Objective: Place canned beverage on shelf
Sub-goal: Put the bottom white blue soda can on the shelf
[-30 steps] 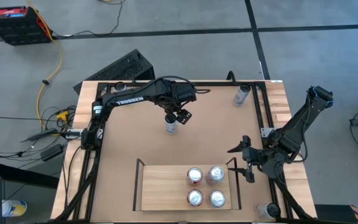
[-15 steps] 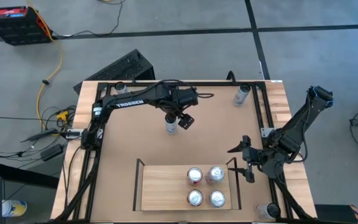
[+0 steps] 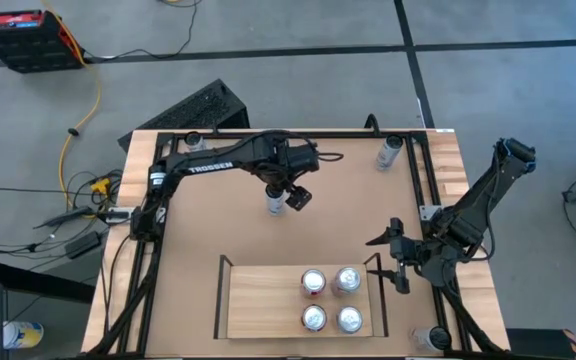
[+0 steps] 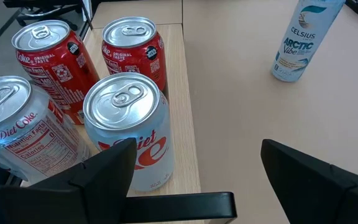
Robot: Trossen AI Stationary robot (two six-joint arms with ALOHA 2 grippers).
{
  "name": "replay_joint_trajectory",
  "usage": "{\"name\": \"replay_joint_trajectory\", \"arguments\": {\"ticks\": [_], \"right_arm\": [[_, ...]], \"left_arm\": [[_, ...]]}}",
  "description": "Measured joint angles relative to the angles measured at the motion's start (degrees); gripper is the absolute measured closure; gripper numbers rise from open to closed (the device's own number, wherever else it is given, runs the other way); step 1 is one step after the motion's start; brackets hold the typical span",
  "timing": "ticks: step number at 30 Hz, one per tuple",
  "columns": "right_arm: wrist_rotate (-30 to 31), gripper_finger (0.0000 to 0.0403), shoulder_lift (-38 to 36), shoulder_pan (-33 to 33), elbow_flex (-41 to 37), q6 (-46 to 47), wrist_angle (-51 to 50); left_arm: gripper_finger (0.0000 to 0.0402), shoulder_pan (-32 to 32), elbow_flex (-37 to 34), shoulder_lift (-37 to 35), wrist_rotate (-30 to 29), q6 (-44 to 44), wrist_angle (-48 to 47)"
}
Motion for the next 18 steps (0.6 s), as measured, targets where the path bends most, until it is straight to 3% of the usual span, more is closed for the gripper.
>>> {"name": "replay_joint_trajectory", "arguments": {"ticks": [14,18], "right_arm": [[-0.1,0.0033,0.0,0.0,0.0,0.0,0.0],[-0.7,0.0033,0.0,0.0,0.0,0.0,0.0]], "left_arm": [[0.0064,1.5,-1.8,0.4,-7.0,-1.7,-2.1],[0.0064,2.0,-4.4,0.4,-6.3,-2.8,-2.6]]}}
